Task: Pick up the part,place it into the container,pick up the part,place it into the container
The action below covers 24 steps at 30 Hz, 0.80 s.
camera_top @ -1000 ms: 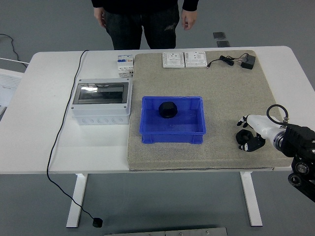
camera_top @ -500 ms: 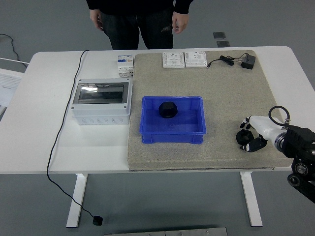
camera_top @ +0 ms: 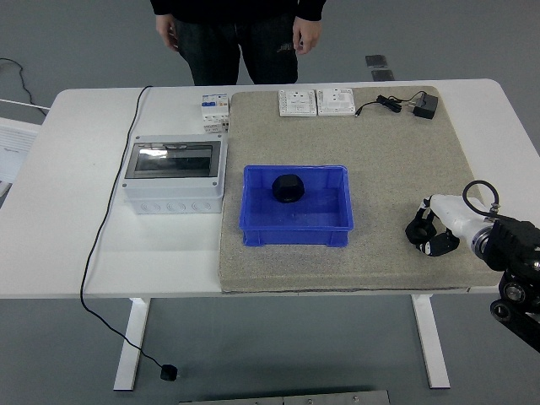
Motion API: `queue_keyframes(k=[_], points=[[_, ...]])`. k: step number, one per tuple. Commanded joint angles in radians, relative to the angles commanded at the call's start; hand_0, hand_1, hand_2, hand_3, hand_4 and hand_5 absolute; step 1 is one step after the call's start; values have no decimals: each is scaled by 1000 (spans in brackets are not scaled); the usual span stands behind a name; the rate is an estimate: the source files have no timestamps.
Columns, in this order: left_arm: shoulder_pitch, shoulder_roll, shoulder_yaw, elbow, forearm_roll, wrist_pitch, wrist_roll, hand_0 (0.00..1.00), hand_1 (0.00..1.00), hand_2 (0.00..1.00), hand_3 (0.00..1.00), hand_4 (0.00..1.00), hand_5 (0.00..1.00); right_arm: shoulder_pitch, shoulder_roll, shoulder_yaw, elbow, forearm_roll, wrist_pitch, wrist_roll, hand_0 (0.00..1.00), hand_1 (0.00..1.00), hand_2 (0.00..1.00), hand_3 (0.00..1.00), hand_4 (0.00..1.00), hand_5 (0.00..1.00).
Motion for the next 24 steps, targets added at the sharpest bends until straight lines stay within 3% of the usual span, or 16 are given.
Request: queue_keyframes(k=[6,12,18,22,24], points=[[-1,0,3,0,-3,2,-1,733,634,719,583,579,420,5,-5,-2,-18,-7,-15,14,209,194,551,608,476,24],[0,2,3,0,-4,3,-1,733,632,718,582,579,421,66,-4,3,25,42,-76,53,210,193,553,607,477,22],[1,3,-3,0,8,3,0,733,632,719,583,582,421,188,97,-62,65,136,-184,120,211,195,553,610,480,21],[0,4,-4,0,12,4,0,733,632,717,584,582,421,262,179,-135,17,149,-256,163,242,204,552,610,480,23],[-1,4,-3,0,12,5,0,733,632,717,584,582,421,293,214,-173,-21,151,-269,184,242,204,552,610,480,23]])
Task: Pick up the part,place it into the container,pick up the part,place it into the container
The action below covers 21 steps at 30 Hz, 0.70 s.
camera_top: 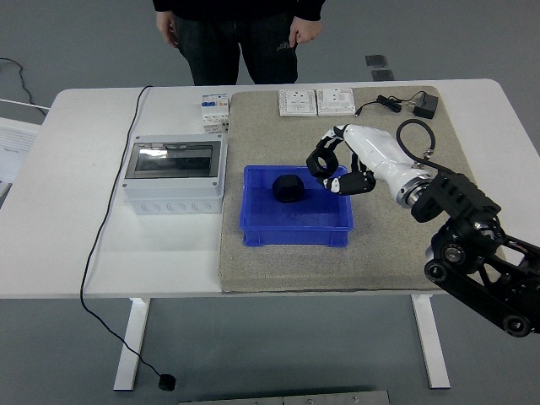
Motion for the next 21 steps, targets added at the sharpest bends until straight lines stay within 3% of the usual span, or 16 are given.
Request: queue_keyframes(k=[1,2,7,8,13,14,19,20,21], points=[[-1,1,1,0,-1,0,0,733,632,717,584,582,421,14,14,-20,-21,-4,1,11,242,204,552,610,480,23],[-1,1,1,0,-1,1,0,733,630,715,584,582,421,25,24,-37,-39,-8,5,19,352,431,611,628,490,34],[-4,3,1,0,2,1,0,733,630,715,584,582,421,62,58,-110,-126,-68,56,43,352,431,611,628,490,34],[-4,3,1,0,3,1,0,733,629,713,583,581,420,65,61,-119,-139,-87,74,40,711,671,692,652,689,178],[-4,4,0,0,4,2,0,733,629,713,583,581,420,70,62,-132,-164,-146,118,23,711,671,692,652,689,178],[-4,4,0,0,5,2,0,733,628,713,583,581,420,70,61,-130,-165,-151,121,22,824,756,776,683,744,208],[-3,4,-3,0,7,2,-1,733,628,713,583,581,420,70,60,-129,-167,-159,139,7,824,756,776,683,744,208],[-3,4,-3,0,6,3,-2,733,625,709,581,581,419,70,59,-130,-168,-157,143,4,856,780,798,746,803,231],[-3,4,-4,0,6,3,-3,733,625,709,581,581,419,69,59,-130,-169,-156,145,2,856,780,798,746,803,231]])
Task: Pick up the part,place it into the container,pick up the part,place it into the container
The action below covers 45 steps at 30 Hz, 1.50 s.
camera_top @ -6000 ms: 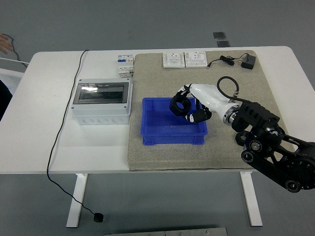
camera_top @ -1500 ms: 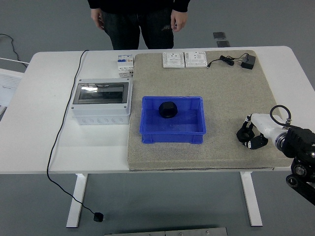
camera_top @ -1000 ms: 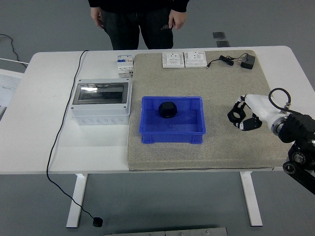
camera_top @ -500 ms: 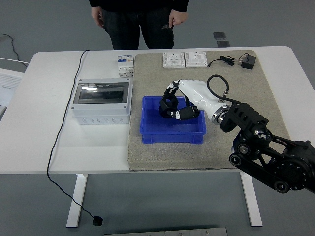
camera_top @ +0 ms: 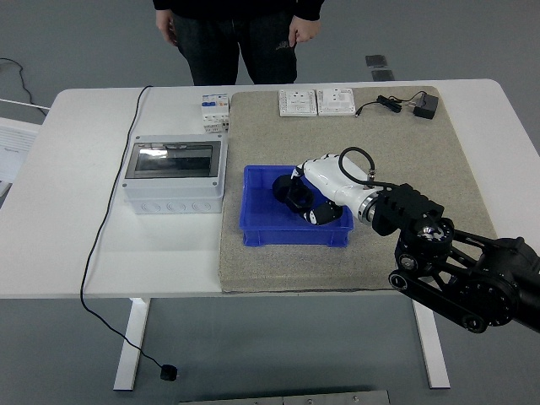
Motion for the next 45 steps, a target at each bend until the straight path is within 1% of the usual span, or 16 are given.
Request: queue_keyframes(k=[10,11,16,19,22,23,26,28,29,32,34,35,37,40,41,45], points=[[0,0,2,0,0,1,-1,733,625,707,580,579,412,-8,-5,11,0,5,6,-9,860,782,798,752,828,242],[0,0,2,0,0,2,-1,733,625,704,580,578,408,-9,-6,13,2,5,5,-9,862,782,798,760,855,250],[1,0,4,0,-2,3,-1,733,625,704,580,578,408,-14,-10,31,14,6,4,-8,862,782,798,760,855,250],[0,0,4,0,0,3,-1,733,623,703,576,577,406,-21,-15,47,22,15,-11,-2,857,777,795,764,869,245],[-2,-2,1,0,7,3,0,733,623,703,576,577,406,-71,-34,111,57,62,-76,29,857,777,795,764,869,245],[-2,-3,1,0,7,3,0,733,624,700,575,578,405,-90,-41,133,66,83,-99,46,719,686,733,715,860,280],[0,-6,1,0,4,4,-1,733,624,700,575,578,405,-160,-66,217,76,176,-190,114,719,686,733,715,860,280],[2,-9,-1,0,4,5,-1,733,624,700,575,578,405,-216,-84,280,55,249,-256,173,719,686,733,715,860,280],[2,-10,0,0,2,5,-1,733,623,697,575,577,397,-245,-91,312,41,289,-288,204,475,429,631,619,777,340],[4,-12,1,0,-3,6,-2,733,623,697,575,577,397,-313,-99,382,7,382,-356,277,475,429,631,619,777,340],[6,-14,1,0,-3,6,-3,733,623,697,575,577,397,-368,-88,433,-20,457,-403,337,475,429,631,619,777,340],[6,-14,1,0,-2,6,-3,733,625,698,573,578,398,-393,-80,456,-31,497,-425,366,432,385,621,611,751,342],[6,-15,0,0,1,6,-2,733,625,698,573,578,398,-433,-60,487,-55,567,-445,415,432,385,621,611,751,342],[6,-17,-3,0,9,5,-2,733,625,698,573,578,398,-474,-31,503,-84,670,-448,486,432,385,621,611,751,342],[6,-18,-4,0,11,5,-2,732,626,698,571,578,401,-479,-25,504,-90,706,-447,506,391,349,615,603,737,347],[6,-19,-5,0,11,5,-4,732,626,698,571,578,401,-488,-12,501,-106,848,-441,574,391,349,615,603,737,347]])
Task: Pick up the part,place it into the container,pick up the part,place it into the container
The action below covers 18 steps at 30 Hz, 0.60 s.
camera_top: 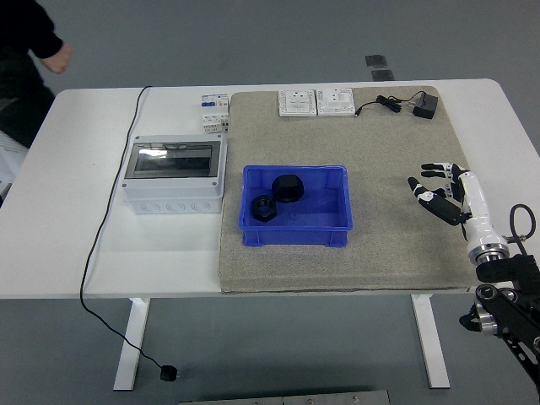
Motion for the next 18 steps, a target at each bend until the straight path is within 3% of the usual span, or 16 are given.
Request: queue_keyframes(k=[10,18], points=[[-1,-2,0,0,0,-1,-1,731,628,698,569,577,399,7,-2,-27,-12,236,5,23,354,321,612,598,751,357],[-3,-3,-1,0,4,-4,-2,730,630,699,568,575,407,10,-5,-24,-6,264,6,24,352,321,609,597,735,370]])
